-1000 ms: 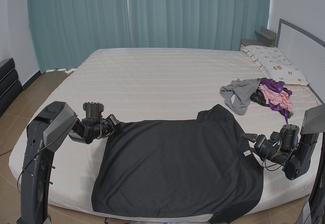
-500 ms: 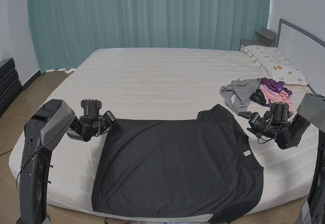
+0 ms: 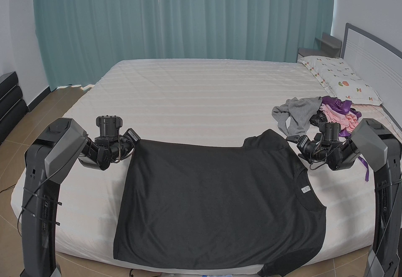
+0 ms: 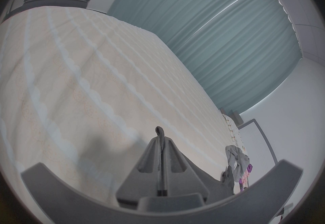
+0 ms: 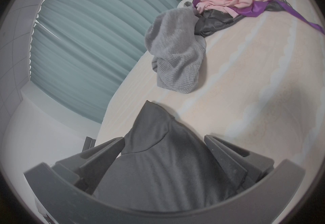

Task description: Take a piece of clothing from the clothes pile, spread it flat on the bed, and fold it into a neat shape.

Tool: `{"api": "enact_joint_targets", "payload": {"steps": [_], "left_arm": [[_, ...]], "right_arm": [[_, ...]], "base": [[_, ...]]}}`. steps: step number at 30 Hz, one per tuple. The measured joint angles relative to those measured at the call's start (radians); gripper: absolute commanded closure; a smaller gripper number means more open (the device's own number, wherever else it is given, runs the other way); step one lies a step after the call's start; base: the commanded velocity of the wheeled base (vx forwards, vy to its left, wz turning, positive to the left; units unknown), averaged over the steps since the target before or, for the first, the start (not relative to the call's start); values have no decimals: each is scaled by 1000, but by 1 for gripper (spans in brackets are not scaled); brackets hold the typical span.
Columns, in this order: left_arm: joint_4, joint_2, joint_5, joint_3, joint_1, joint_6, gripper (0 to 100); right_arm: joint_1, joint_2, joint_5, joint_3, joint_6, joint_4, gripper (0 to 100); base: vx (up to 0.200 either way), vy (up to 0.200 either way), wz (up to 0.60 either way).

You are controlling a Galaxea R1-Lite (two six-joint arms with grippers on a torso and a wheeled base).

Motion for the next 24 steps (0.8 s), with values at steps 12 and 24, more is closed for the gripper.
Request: {"api": "enact_joint_targets", "payload": {"steps": [12, 24], "left_arm": [[1, -4, -2, 1, 1, -1, 100], [8, -5, 1, -10, 2, 1, 100]], "right_arm": [[2, 106, -2, -105, -41, 21, 100], [-4, 109, -45, -150, -41, 15, 100]], "base": [[0, 0, 0], [0, 0, 0]]}}
